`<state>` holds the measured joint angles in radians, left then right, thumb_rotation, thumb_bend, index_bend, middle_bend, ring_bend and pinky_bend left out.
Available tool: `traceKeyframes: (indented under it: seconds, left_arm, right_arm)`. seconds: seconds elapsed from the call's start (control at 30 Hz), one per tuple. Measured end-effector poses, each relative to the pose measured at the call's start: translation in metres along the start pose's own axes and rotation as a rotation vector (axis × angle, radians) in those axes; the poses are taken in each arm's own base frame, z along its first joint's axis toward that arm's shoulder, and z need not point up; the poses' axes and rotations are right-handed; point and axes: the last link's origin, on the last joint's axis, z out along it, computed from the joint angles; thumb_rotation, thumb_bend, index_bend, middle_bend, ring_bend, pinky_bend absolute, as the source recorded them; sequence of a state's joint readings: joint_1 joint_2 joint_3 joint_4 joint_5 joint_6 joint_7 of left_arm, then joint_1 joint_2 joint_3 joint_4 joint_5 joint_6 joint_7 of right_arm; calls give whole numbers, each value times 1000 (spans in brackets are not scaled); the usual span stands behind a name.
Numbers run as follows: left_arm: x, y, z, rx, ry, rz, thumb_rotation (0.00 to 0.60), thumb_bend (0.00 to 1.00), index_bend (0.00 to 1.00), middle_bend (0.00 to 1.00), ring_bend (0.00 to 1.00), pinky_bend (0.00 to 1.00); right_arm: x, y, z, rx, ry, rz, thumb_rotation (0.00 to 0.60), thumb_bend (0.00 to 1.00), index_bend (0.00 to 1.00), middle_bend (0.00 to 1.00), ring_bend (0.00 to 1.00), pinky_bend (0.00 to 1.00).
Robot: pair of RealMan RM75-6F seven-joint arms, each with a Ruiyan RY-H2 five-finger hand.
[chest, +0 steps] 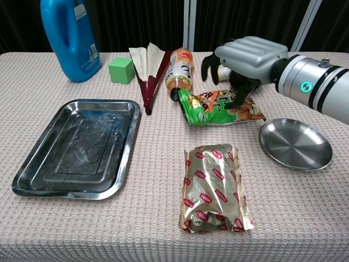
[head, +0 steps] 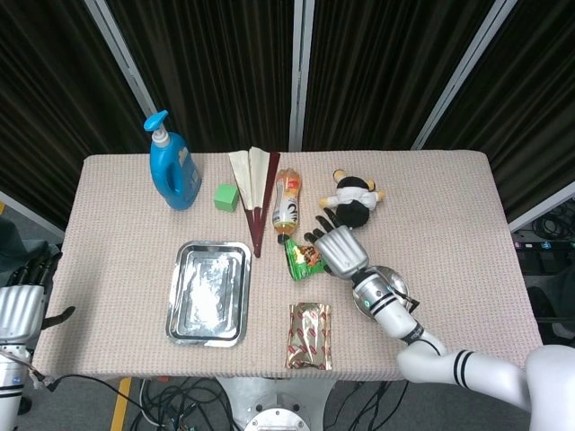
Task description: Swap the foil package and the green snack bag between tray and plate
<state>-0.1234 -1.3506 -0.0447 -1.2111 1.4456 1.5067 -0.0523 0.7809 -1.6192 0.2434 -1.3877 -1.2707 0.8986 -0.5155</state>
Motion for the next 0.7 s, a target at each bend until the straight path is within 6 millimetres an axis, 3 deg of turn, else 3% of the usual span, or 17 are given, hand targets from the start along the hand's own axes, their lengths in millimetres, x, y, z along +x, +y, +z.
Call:
traceKeyframes:
  seconds: [0.2, 0.5, 0.7]
  left_arm:
    - [3, -3, -4, 3, 3, -12, 600, 42, 101, 185, 120, 227]
    - [4, 0, -1, -4, 0, 11, 600, 42, 102, 185, 120, 228]
    - [-2, 8, 0, -20, -15, 21, 600, 42, 102, 185, 120, 228]
  right_arm:
    - [14, -9, -7, 57, 24, 3, 600, 0, 0, 20, 0, 0]
    - [55, 10, -51, 227, 23, -224, 600, 0, 0, 48, 0, 0]
    - [40, -4, -80, 384, -104, -339, 600, 0, 0, 33, 0, 0]
